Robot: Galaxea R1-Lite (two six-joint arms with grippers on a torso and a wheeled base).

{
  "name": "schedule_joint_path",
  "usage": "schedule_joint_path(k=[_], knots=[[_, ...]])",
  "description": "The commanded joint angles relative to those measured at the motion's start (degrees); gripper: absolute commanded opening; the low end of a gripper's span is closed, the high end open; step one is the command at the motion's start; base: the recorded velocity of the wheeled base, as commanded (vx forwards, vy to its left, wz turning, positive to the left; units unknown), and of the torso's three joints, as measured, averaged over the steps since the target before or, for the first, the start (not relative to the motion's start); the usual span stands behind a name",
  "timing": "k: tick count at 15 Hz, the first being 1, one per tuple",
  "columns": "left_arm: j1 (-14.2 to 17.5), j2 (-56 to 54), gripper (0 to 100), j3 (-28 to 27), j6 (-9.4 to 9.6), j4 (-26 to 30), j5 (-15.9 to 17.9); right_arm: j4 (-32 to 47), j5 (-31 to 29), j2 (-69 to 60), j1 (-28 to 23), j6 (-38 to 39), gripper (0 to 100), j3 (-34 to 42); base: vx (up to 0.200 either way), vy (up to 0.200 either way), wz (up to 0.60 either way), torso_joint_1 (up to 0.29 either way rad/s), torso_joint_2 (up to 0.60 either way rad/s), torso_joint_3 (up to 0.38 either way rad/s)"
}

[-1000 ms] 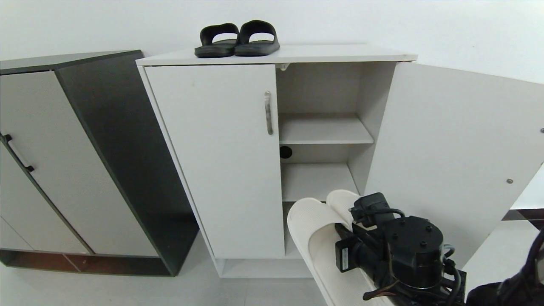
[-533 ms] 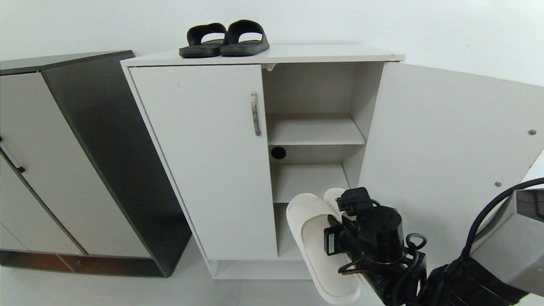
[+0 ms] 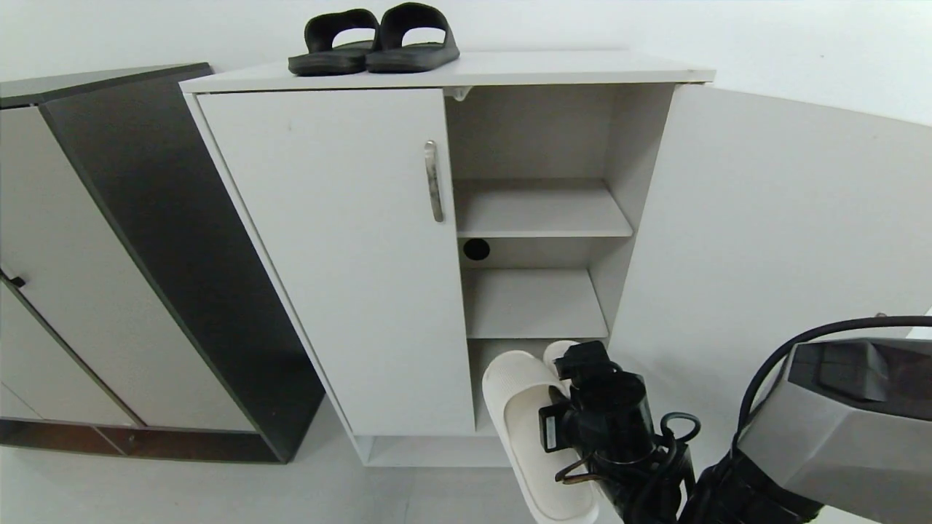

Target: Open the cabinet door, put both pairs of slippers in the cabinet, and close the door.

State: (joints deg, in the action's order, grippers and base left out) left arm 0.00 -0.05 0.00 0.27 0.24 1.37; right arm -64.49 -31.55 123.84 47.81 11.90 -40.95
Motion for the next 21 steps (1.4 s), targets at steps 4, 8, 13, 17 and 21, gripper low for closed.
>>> schedule_joint_path(k=[4,8,13,17,21], knots=[[0.0,0.1,0,0.0,0.26,0.0,0.0,0.0,-5.6,6.7,0.1,-1.4,0,-8.8,0.0,0.0,0.0,0.001,0.0,-0.194],[0.0,0.1,0,0.0,0.26,0.0,0.0,-0.1,-8.3,8.3,-0.6,-1.7,0,-12.2,0.0,0.0,0.0,0.002,0.0,-0.201],[0.0,0.1,0,0.0,0.17,0.0,0.0,-13.3,-9.8,8.4,-0.9,-11.1,0,-10.7,0.0,0.0,0.0,-0.001,0.0,-0.117],[0.0,0.1,0,0.0,0.17,0.0,0.0,-20.5,-11.4,11.2,-1.1,-14.6,0,-10.6,0.0,0.0,0.0,0.0,0.0,0.0],[0.0,0.1,0,0.0,0.26,-0.1,0.0,-20.7,-11.5,12.0,-1.3,-14.4,0,-11.1,0.0,0.0,0.0,0.0,0.0,0.0]])
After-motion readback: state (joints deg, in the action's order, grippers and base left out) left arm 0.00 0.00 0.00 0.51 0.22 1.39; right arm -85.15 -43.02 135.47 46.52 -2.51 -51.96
